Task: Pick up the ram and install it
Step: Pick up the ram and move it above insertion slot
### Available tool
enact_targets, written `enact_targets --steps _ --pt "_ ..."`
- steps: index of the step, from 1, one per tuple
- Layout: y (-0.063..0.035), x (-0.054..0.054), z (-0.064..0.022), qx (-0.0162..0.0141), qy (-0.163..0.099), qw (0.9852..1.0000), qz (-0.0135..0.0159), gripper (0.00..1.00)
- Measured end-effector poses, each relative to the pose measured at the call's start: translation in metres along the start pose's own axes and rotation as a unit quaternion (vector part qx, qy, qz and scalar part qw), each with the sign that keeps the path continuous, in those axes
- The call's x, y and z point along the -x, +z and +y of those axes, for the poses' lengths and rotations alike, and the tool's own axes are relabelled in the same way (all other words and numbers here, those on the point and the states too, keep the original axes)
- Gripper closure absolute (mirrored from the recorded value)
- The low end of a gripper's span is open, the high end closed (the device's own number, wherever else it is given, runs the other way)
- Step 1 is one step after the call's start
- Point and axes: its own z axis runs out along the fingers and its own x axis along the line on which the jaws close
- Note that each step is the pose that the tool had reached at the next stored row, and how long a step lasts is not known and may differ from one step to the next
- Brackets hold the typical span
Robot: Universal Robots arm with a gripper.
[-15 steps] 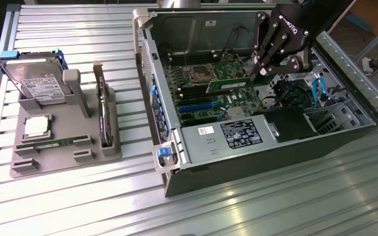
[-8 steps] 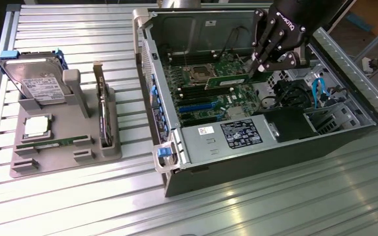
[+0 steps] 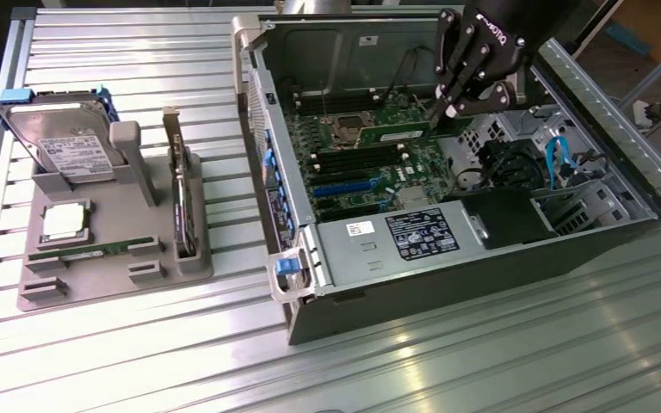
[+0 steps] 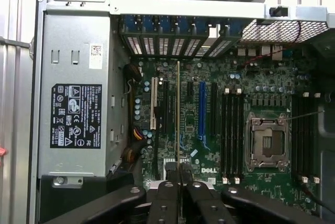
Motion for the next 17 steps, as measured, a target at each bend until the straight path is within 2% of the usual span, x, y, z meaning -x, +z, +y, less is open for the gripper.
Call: enact_targets --steps 17 --pt "0.0029 0.027 -0.0008 0.0 0.0 1.0 -0.0004 0.88"
